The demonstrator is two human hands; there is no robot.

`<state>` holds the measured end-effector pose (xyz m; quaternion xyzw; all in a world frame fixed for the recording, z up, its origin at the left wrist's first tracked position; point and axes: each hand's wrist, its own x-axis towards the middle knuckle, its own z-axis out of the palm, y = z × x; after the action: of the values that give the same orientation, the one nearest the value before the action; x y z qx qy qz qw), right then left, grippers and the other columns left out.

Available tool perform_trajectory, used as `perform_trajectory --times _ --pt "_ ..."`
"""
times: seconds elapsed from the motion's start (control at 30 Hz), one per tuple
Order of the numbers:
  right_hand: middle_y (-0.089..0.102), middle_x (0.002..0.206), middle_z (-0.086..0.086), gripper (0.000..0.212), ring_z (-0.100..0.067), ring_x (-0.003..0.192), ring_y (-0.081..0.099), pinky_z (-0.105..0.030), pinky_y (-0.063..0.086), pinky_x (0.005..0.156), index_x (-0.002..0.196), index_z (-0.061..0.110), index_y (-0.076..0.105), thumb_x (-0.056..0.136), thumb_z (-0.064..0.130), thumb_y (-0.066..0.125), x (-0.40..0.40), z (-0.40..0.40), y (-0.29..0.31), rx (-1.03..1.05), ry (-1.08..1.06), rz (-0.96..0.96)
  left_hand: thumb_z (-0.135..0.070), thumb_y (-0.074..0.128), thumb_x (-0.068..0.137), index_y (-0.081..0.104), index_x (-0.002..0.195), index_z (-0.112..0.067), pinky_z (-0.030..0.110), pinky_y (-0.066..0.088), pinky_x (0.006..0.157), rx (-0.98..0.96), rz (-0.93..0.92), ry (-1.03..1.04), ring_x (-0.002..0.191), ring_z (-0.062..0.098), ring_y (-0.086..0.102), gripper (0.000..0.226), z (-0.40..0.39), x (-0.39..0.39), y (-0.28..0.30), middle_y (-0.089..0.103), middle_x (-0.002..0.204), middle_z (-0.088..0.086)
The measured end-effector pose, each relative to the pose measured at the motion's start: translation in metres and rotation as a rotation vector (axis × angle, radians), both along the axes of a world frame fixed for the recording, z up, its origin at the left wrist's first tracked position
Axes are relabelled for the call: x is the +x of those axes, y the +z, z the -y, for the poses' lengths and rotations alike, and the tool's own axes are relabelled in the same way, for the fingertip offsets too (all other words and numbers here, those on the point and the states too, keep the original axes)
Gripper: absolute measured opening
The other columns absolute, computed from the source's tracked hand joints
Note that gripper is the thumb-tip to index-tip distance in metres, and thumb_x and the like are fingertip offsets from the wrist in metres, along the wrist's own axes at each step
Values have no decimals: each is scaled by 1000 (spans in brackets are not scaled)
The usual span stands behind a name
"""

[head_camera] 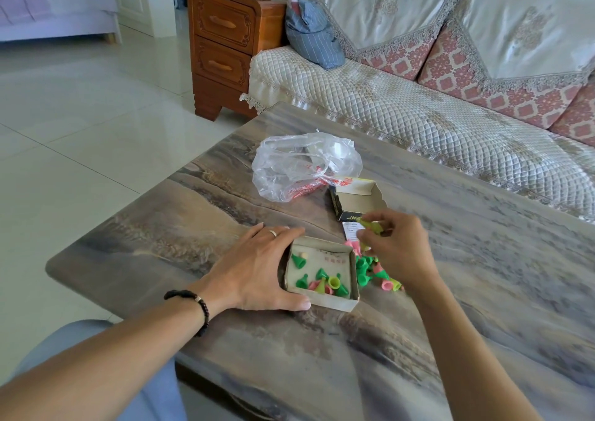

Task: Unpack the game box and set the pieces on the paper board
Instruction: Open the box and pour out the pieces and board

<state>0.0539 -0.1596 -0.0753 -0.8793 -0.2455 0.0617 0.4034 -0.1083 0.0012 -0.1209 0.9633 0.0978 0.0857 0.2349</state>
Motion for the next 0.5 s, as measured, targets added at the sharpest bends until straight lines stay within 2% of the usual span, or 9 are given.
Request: perform_trajectory --times 0.07,0.13,0.2,0.23,0.3,0.37,0.43,0.5 --pt "67 84 -1 18 0 46 61 -6 37 39 97 18 69 82 8 68 8 8 -2 -147 -41 87 -73 71 60 20 149 -28 22 3 114 5 3 1 137 6 21 112 0 0 0 33 152 -5" --pt "65 94 -4 18 -4 51 62 -8 44 41 102 18 69 85 11 66 9 13 -7 -282 -7 142 -73 70 60 19 150 -29 22 4 114 7 -3 2 137 6 22 112 0 -1 0 32 152 -6" --pt "65 104 -6 22 -19 64 67 -30 59 57 108 18 68 87 18 67 7 12 -8 -359 33 152 -74 70 60 19 150 -29 23 4 116 8 -6 0 138 6 22 113 0 0 1 32 153 -5" --pt "65 109 -6 26 -23 72 69 -39 60 64 112 19 67 87 23 67 6 11 -7 -387 42 150 -74 70 60 19 150 -29 23 4 115 6 -6 0 138 7 22 113 0 0 1 32 153 -5" --pt "62 119 -4 35 -26 96 64 -47 55 80 120 23 64 86 34 66 2 8 -4 -471 43 222 -73 70 61 19 150 -29 21 3 113 3 -11 0 138 7 21 112 1 -1 2 31 153 -4" --pt "61 118 0 38 -23 107 56 -45 49 87 120 26 64 85 40 65 -7 5 1 -481 61 318 -72 70 61 19 150 -29 20 2 113 6 -10 -1 139 7 21 111 1 -1 2 31 153 -4" --pt "66 104 4 31 -14 93 60 -37 52 82 112 26 68 83 38 67 -18 1 10 -402 190 258 -72 70 61 20 149 -30 20 2 112 2 -14 2 139 7 21 110 1 -1 2 31 153 -5" --pt "67 90 9 29 -6 81 60 -23 50 74 106 26 69 81 41 68 -33 -5 18 -444 374 118 -72 70 60 20 149 -31 21 2 114 -4 -16 7 139 6 21 110 1 0 1 32 153 -5"
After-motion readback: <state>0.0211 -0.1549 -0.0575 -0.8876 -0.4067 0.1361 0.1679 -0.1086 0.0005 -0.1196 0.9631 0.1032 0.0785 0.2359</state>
